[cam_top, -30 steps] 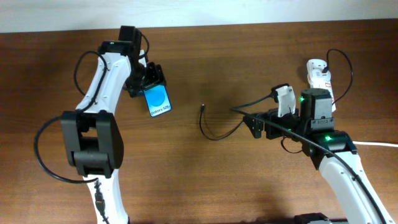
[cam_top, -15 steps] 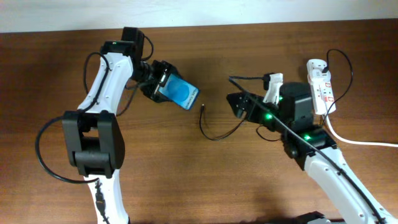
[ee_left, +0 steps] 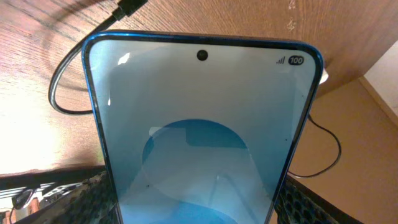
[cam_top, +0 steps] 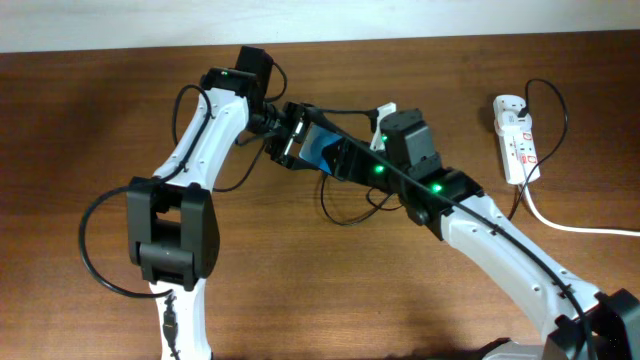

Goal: Plug charger to phone and switch on socket

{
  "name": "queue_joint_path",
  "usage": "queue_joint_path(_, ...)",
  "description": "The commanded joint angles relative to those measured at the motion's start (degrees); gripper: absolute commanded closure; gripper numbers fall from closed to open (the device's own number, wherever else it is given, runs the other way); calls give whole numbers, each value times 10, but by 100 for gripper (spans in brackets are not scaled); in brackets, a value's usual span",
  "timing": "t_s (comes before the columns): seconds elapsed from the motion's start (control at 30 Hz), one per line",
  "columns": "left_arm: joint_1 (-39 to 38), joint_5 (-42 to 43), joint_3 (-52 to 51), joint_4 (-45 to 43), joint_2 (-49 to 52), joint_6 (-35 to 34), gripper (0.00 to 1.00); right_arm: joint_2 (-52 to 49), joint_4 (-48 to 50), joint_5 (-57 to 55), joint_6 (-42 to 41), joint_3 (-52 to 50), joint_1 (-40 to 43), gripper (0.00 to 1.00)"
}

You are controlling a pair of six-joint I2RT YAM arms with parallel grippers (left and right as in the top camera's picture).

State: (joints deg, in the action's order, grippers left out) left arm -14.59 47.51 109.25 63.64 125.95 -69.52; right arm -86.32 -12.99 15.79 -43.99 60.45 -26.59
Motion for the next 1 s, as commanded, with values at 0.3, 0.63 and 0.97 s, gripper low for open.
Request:
queue_joint_path(0.3,-8,7,12,-1,-2,-13,100,-32,-20,-73,-7,10,-13,54)
queue_joint_path(0.63,-8,12,12,-1,-2,-17,100,-61,9,-90,46,10,-20,62)
queue_joint_path(0.97,-6,11,12,-1,-2,-16,51,-61,30,-85,45,10,-10,96)
